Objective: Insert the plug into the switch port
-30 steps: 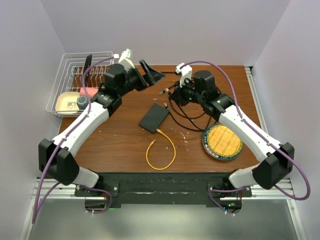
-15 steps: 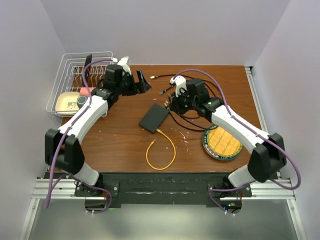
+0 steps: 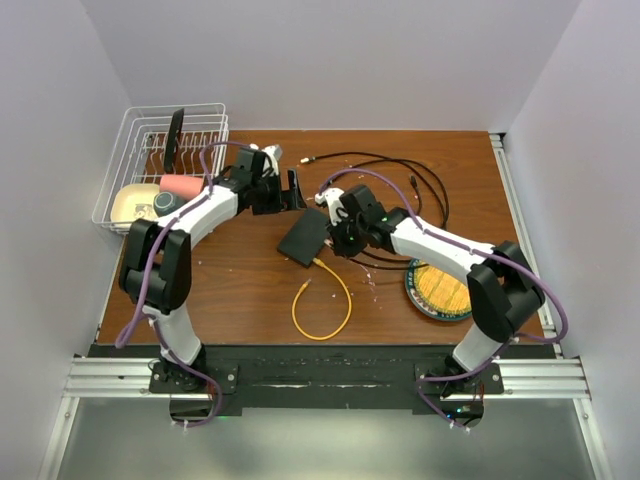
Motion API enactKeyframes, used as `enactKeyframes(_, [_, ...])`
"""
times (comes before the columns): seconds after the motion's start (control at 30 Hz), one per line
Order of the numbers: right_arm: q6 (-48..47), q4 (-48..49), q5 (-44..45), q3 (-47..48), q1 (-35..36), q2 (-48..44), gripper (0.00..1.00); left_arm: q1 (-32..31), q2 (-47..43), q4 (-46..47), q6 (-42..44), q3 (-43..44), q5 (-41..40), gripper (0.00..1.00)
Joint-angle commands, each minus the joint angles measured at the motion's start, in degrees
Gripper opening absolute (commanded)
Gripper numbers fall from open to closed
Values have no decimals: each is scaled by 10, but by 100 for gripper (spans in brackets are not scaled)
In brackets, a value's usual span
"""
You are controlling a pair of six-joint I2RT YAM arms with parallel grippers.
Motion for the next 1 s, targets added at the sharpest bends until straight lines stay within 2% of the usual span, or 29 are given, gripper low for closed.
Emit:
enactKeyframes(0.0, [-1, 17, 27, -13, 14, 9, 0, 0, 23, 26, 14, -12, 41, 97])
enactKeyframes(0.33, [27, 27, 69, -9, 26, 70, 0, -1, 54, 75, -13, -48, 89, 93])
enactKeyframes(0.97, [35, 43, 66, 25, 29, 119, 0, -1, 58, 99, -22, -82, 119, 88])
